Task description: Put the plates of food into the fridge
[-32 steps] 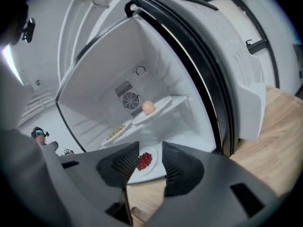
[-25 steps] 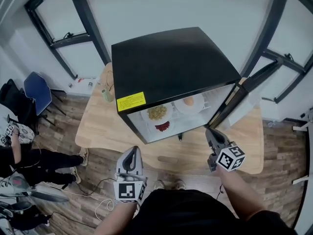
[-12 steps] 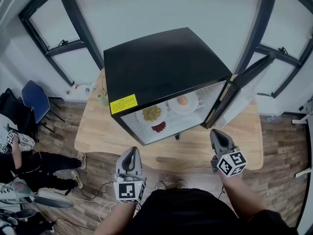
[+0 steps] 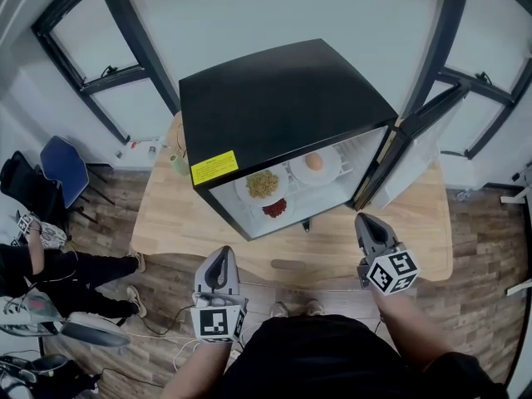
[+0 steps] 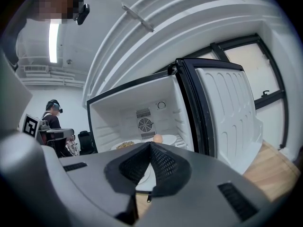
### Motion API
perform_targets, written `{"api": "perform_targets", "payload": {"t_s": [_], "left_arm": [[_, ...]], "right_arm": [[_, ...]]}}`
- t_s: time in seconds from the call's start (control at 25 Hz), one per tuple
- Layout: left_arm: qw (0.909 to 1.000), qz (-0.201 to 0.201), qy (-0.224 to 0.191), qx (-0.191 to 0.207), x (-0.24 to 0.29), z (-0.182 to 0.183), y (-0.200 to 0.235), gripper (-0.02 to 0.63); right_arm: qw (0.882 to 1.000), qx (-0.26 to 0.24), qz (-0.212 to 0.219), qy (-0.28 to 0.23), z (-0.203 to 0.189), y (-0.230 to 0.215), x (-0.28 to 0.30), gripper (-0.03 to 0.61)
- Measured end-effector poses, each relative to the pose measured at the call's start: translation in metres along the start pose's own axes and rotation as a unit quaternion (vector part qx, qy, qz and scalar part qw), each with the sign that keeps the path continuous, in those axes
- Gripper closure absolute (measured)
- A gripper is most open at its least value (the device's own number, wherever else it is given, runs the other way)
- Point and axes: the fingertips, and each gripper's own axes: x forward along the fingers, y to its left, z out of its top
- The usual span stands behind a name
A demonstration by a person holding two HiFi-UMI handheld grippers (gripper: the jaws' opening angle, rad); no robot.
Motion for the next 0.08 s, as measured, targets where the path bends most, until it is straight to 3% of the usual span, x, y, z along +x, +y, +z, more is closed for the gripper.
{"api": "perform_targets", "payload": {"t_s": [0.08], "left_arm": [[0.9999, 0.001, -0.016, 0.002, -0.0013, 0.0028, 0.0017, 0.610]], "right_arm": [[1.000, -0.002, 0.004, -0.003, 0.0012, 0.0036, 0.0013, 0.557]]}}
